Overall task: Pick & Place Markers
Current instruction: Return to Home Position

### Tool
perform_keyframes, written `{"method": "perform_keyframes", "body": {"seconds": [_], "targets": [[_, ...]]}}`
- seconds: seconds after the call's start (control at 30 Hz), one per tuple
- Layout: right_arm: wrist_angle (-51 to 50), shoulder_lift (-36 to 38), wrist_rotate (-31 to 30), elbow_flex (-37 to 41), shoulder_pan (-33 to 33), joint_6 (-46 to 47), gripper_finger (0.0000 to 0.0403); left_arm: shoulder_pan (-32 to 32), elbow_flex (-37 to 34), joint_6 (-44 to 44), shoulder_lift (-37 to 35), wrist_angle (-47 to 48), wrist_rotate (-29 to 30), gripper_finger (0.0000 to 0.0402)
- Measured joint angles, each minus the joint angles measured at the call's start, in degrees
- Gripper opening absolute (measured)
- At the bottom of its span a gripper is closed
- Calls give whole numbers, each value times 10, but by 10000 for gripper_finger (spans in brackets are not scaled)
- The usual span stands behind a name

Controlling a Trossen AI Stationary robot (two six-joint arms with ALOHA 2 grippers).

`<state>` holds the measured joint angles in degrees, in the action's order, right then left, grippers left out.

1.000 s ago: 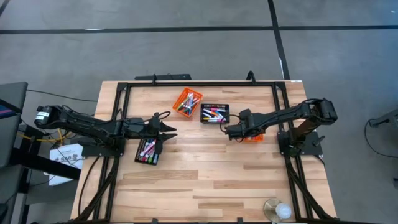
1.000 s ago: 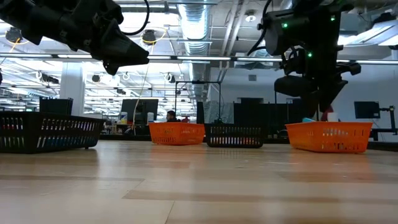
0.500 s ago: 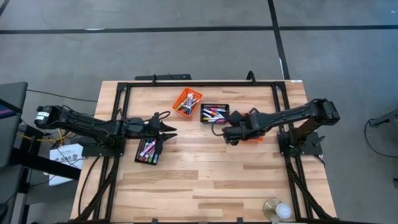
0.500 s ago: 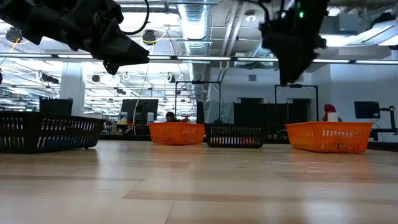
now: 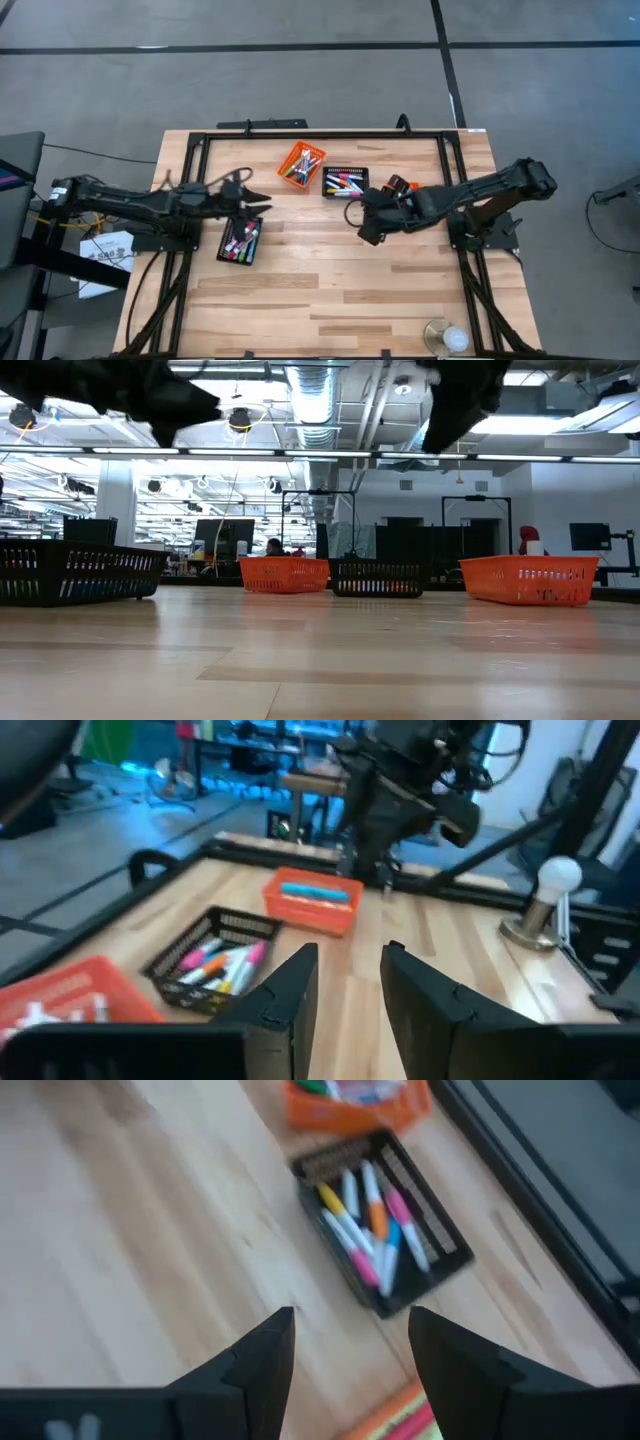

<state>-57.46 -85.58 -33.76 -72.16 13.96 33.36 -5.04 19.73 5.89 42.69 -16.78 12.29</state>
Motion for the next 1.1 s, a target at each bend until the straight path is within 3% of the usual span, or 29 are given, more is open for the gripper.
{"method": "perform_keyframes", "body": {"seconds": [0.1,0.27,0.4,0.53,0.67,0.9,1.1], "targets": [[31,37,-8,10,26,-17,185,2,0,-1,-88,86,19,108],[97,139,-93,84,74,-34,185,4,0,23,-230,250,48,108],[218,245,-117,201,96,-62,187,4,0,21,-299,271,49,108],[383,357,-100,331,100,-150,185,4,0,-9,-324,274,64,108],[482,472,-85,440,91,-189,182,4,-14,-14,-326,260,95,108],[541,661,-43,562,85,-237,182,6,-95,-6,-326,146,106,108],[532,799,-37,629,80,-280,185,26,-141,20,-326,92,106,108]]}}
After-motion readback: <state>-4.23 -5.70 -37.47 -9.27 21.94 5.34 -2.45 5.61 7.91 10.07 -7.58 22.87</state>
